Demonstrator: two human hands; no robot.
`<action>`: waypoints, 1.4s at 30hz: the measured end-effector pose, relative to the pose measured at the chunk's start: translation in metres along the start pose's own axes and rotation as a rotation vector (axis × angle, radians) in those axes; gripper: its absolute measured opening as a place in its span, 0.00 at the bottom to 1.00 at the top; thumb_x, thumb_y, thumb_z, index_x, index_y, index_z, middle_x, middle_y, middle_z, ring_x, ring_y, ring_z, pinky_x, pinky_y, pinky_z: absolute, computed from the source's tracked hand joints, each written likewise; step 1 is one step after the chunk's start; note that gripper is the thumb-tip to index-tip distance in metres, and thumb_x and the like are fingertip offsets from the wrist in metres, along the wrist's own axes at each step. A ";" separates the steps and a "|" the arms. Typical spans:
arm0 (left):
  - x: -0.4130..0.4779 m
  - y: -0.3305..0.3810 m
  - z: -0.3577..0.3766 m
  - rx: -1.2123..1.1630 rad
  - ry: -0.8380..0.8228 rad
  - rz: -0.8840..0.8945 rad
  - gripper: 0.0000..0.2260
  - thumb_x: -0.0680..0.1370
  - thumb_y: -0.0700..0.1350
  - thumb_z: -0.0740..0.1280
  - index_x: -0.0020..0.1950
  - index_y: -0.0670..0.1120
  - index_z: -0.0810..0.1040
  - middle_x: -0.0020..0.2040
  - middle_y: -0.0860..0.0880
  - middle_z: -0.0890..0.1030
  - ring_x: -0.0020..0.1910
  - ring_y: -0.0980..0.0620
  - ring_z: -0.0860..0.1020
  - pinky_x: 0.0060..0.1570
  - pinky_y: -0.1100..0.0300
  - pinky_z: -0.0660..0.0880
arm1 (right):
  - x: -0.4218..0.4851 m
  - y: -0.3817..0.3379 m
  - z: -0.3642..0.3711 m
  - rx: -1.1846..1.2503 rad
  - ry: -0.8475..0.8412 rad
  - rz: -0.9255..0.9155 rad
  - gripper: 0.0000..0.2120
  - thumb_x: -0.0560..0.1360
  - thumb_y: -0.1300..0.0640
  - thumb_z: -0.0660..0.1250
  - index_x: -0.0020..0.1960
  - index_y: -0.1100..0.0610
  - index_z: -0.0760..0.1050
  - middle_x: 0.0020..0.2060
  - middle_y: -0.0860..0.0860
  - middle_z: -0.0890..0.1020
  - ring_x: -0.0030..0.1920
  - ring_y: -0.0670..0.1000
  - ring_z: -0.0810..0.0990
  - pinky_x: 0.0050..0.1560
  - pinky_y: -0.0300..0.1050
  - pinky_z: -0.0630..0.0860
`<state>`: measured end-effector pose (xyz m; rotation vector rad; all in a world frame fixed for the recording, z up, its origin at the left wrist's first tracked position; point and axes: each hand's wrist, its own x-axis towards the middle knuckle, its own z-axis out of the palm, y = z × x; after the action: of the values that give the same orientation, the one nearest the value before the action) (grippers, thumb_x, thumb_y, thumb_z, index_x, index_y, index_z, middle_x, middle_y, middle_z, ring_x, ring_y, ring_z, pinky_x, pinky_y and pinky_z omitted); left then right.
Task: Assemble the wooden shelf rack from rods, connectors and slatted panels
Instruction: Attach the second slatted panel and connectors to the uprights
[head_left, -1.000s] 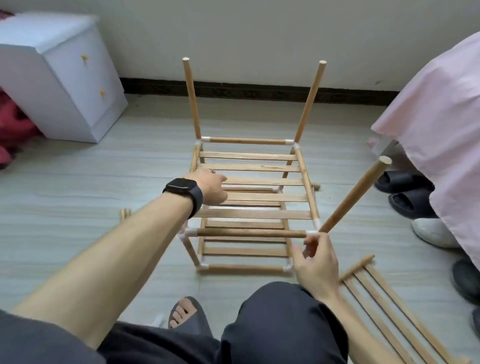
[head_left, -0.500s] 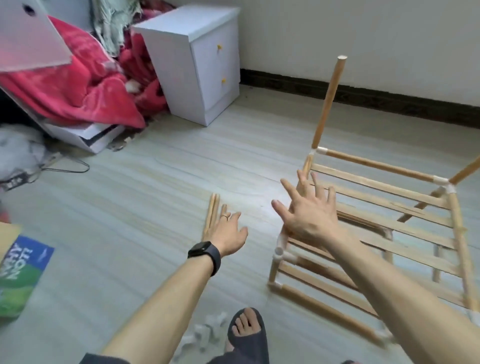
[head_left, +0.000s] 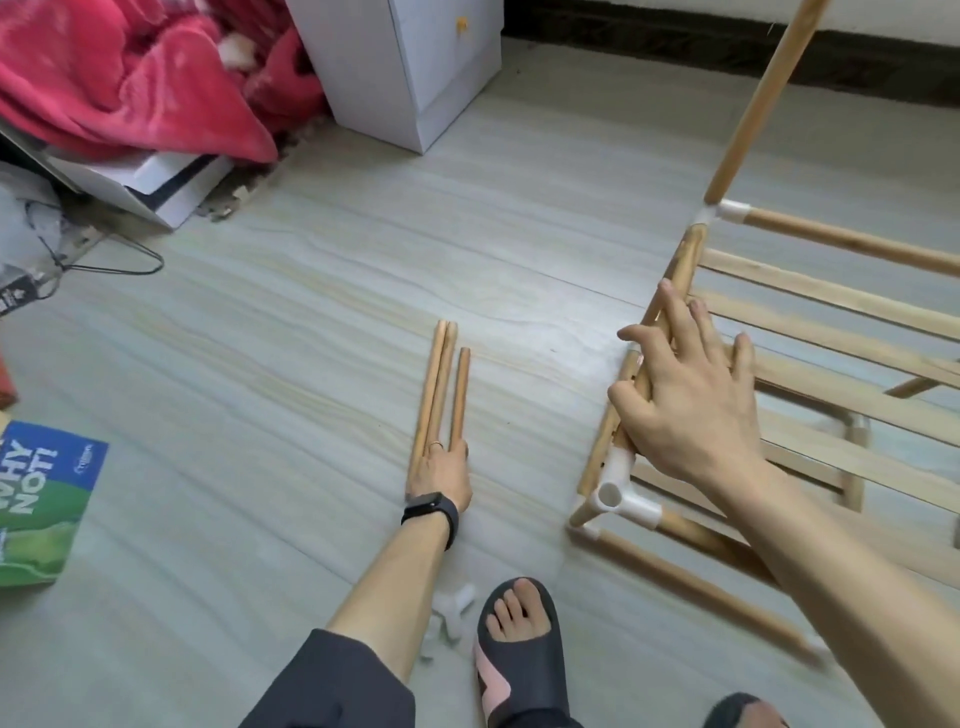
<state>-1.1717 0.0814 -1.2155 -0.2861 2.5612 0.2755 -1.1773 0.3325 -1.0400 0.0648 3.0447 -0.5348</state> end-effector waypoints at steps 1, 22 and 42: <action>0.000 0.001 0.001 -0.014 0.002 -0.004 0.13 0.79 0.38 0.57 0.61 0.52 0.71 0.58 0.45 0.71 0.50 0.43 0.74 0.51 0.51 0.77 | 0.000 0.000 -0.001 0.007 0.000 0.000 0.27 0.71 0.42 0.53 0.69 0.44 0.69 0.83 0.44 0.45 0.82 0.50 0.42 0.78 0.64 0.39; -0.158 0.084 -0.234 -1.124 -0.316 0.673 0.12 0.79 0.55 0.69 0.54 0.49 0.85 0.50 0.48 0.86 0.42 0.50 0.84 0.38 0.63 0.78 | -0.035 -0.020 -0.084 -0.060 0.459 -0.295 0.12 0.82 0.49 0.64 0.52 0.59 0.77 0.50 0.56 0.78 0.42 0.56 0.78 0.38 0.52 0.76; -0.135 0.095 -0.078 -0.234 0.105 0.699 0.20 0.81 0.64 0.58 0.61 0.52 0.77 0.37 0.52 0.77 0.33 0.55 0.73 0.34 0.56 0.69 | -0.086 -0.024 -0.098 1.096 0.450 -0.055 0.23 0.85 0.56 0.62 0.31 0.51 0.79 0.29 0.52 0.80 0.28 0.47 0.77 0.31 0.34 0.73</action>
<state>-1.1226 0.1724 -1.0647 0.5419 2.6460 0.8338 -1.0965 0.3410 -0.9351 0.1500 2.6583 -2.3495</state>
